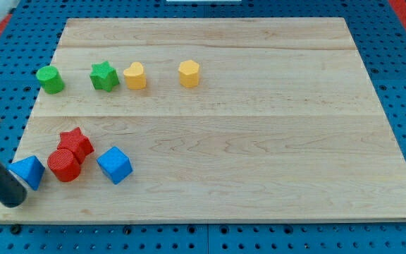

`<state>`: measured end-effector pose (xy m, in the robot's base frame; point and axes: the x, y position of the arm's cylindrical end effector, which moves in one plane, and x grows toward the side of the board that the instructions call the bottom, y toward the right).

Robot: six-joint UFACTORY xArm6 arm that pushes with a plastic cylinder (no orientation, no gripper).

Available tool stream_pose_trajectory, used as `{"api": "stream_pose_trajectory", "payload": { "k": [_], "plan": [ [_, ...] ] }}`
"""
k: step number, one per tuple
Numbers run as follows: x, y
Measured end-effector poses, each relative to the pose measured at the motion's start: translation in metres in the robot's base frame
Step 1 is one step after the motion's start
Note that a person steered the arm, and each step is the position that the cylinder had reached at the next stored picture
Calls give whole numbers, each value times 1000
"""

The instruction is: Push the red star towards bottom center

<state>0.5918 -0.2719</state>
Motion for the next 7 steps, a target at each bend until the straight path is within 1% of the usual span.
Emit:
{"api": "stream_pose_trajectory", "payload": {
  "k": [1, 3, 4, 5, 7],
  "plan": [
    [0, 0],
    [-18, 5],
    [3, -15],
    [2, -31],
    [-19, -23]
  ]
}}
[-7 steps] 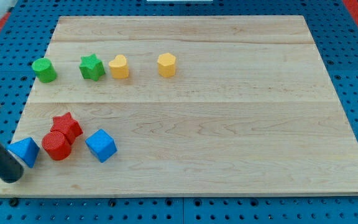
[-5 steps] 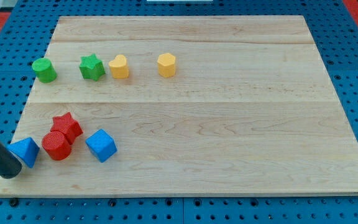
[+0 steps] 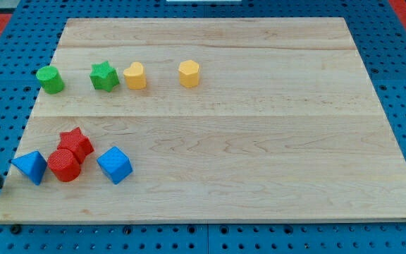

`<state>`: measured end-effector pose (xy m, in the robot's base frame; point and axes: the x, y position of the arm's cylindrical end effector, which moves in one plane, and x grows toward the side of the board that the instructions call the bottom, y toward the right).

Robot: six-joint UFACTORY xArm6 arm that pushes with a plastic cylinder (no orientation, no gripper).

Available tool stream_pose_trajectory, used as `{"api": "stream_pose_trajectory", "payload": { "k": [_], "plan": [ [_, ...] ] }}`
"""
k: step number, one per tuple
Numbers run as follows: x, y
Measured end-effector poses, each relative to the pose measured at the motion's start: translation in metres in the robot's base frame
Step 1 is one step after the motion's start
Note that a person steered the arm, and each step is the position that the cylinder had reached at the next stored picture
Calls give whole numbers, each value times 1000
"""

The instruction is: Push the red star towards bottom center

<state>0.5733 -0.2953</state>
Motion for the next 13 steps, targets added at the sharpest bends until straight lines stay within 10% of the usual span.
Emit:
{"api": "stream_pose_trajectory", "payload": {
  "k": [6, 11, 13],
  "plan": [
    [-58, 14],
    [-88, 231],
    [-87, 137]
  ]
}}
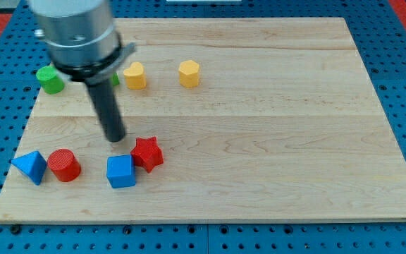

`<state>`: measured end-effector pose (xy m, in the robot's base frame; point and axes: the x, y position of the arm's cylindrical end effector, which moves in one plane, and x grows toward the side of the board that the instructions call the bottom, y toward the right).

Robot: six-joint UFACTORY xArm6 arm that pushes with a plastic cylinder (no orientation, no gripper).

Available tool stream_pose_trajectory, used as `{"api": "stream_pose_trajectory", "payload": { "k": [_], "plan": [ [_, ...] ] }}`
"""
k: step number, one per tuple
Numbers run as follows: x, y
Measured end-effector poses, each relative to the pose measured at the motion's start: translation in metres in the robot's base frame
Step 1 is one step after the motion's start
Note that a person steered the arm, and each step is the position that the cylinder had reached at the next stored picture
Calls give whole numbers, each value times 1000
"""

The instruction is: Push the red star towards bottom center

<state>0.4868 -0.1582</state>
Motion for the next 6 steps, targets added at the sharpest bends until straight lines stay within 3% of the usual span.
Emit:
{"api": "stream_pose_trajectory", "payload": {
  "k": [2, 4, 6],
  "plan": [
    [12, -32],
    [16, -26],
    [28, 76]
  ]
}}
